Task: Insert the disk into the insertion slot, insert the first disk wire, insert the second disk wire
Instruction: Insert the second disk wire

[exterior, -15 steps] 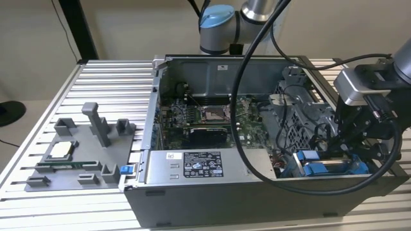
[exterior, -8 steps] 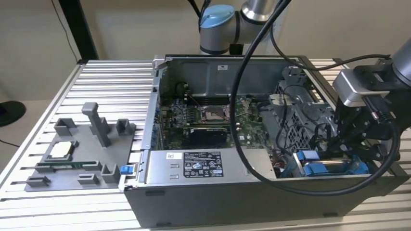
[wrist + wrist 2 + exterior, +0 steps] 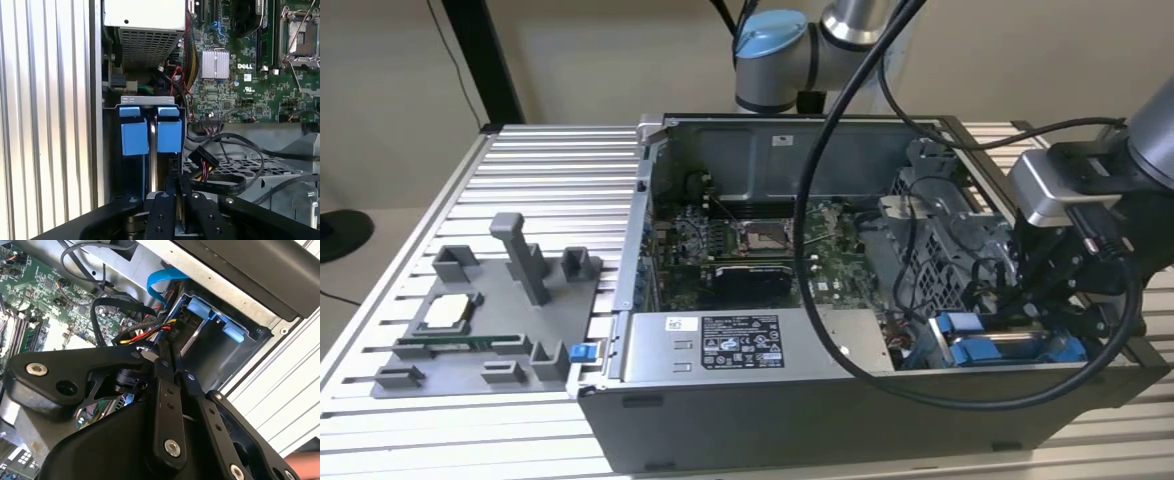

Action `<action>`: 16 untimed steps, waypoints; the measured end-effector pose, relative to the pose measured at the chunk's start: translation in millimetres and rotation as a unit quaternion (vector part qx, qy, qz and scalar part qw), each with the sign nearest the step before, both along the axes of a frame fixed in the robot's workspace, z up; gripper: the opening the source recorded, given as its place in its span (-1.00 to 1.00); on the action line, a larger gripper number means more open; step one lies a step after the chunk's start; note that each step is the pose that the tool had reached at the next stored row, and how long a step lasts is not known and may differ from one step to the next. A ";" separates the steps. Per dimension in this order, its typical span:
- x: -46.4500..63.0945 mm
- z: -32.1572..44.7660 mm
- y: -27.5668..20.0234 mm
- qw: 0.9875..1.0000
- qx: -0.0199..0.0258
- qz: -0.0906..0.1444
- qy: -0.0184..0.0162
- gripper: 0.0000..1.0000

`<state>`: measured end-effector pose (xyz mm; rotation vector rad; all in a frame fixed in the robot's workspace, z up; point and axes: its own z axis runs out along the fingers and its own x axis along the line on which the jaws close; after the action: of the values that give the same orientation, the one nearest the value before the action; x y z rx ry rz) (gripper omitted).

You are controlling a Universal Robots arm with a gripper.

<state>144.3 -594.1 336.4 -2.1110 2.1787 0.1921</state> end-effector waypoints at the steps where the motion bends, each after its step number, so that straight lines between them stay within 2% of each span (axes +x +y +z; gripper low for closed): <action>1: -0.6 -2.3 0.0 1.000 0.000 0.000 -0.001 -1.00; 4: -1.0 -3.5 0.0 1.000 0.001 0.000 -0.001 -1.00; 6: -1.4 -0.5 0.3 1.000 0.001 0.000 -0.001 -1.00; 7: -1.5 2.7 0.3 1.000 0.003 0.000 -0.001 1.00; 9: -1.5 13.3 0.0 1.000 0.001 0.000 -0.001 1.00; 16: -1.5 42.9 0.1 1.000 0.001 0.000 -0.001 1.00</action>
<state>142.8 -594.0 379.4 -2.1093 2.1767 0.1922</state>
